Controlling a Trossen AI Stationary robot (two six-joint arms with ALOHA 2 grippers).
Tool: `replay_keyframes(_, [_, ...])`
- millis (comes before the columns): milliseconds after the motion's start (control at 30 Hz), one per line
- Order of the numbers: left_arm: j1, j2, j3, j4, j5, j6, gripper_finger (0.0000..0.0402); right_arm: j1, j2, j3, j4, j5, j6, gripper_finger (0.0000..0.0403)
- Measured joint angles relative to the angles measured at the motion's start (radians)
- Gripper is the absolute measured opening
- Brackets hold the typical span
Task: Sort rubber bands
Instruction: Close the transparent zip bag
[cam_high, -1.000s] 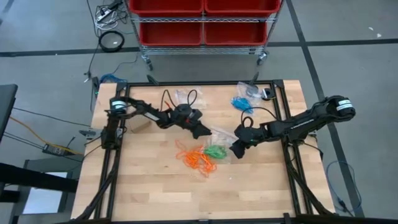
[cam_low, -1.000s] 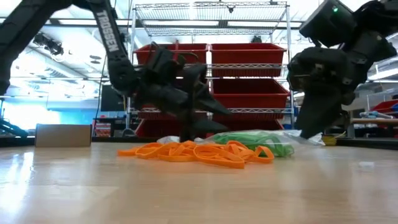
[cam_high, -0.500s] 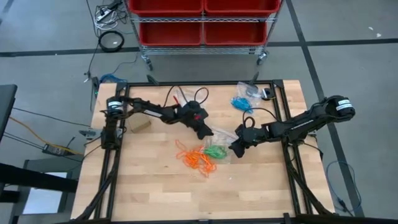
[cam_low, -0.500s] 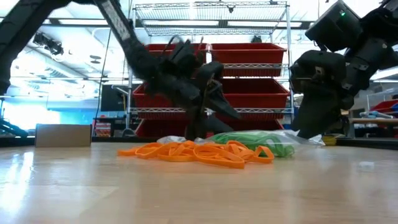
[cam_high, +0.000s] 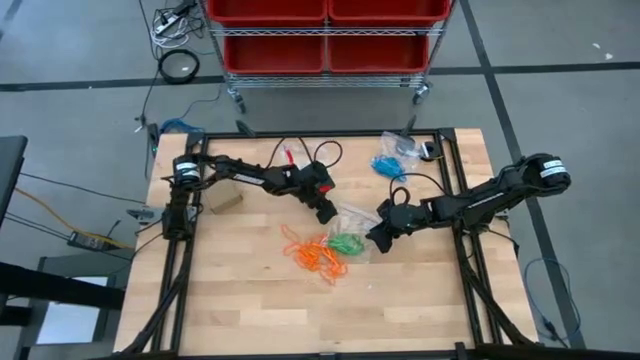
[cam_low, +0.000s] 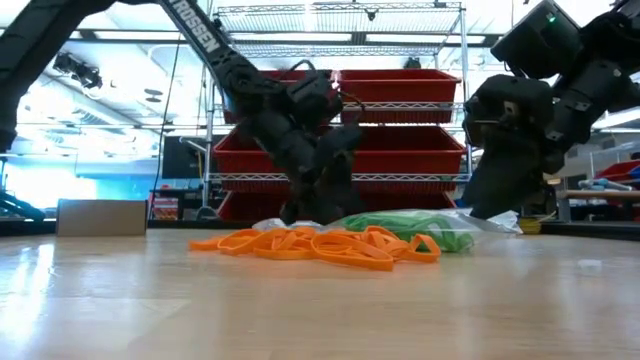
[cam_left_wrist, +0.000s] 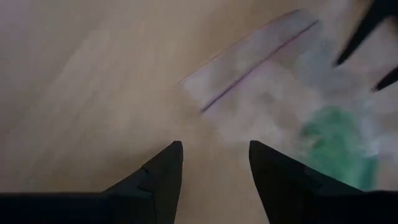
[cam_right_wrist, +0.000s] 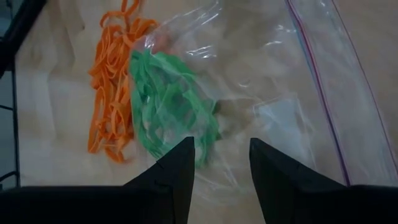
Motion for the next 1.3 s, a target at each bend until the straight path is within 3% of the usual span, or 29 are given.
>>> replay_keyframes(233, [-0.001,0.073,0.006,0.176,0.081,-0.085,0.0193,0.0,0.0,0.0,0.005,-0.005,0.001,0.0142])
replay_keyframes(467, [-0.001,0.09,0.009,0.246,0.111,-0.091,0.0188,0.0,0.001,-0.001,0.006,-0.014,0.001,0.0142])
replay_keyframes(633, [-0.002,0.091,0.009,0.25,0.128,-0.074,0.0139,-0.008,0.001,-0.001,0.008,-0.016,-0.01,0.0138])
replay_keyframes(900, [-0.02,0.094,0.009,0.269,0.13,0.014,0.0014,-0.014,0.001,-0.001,0.025,-0.005,-0.02,0.0129])
replay_keyframes(1100, [-0.031,0.074,0.009,0.263,0.149,0.113,0.0004,-0.014,0.001,0.0,0.174,-0.044,-0.091,0.0125])
replay_keyframes(1300, [-0.047,-0.051,0.01,0.165,0.167,0.196,0.0002,-0.037,-0.043,0.001,0.356,-0.081,-0.203,0.0125])
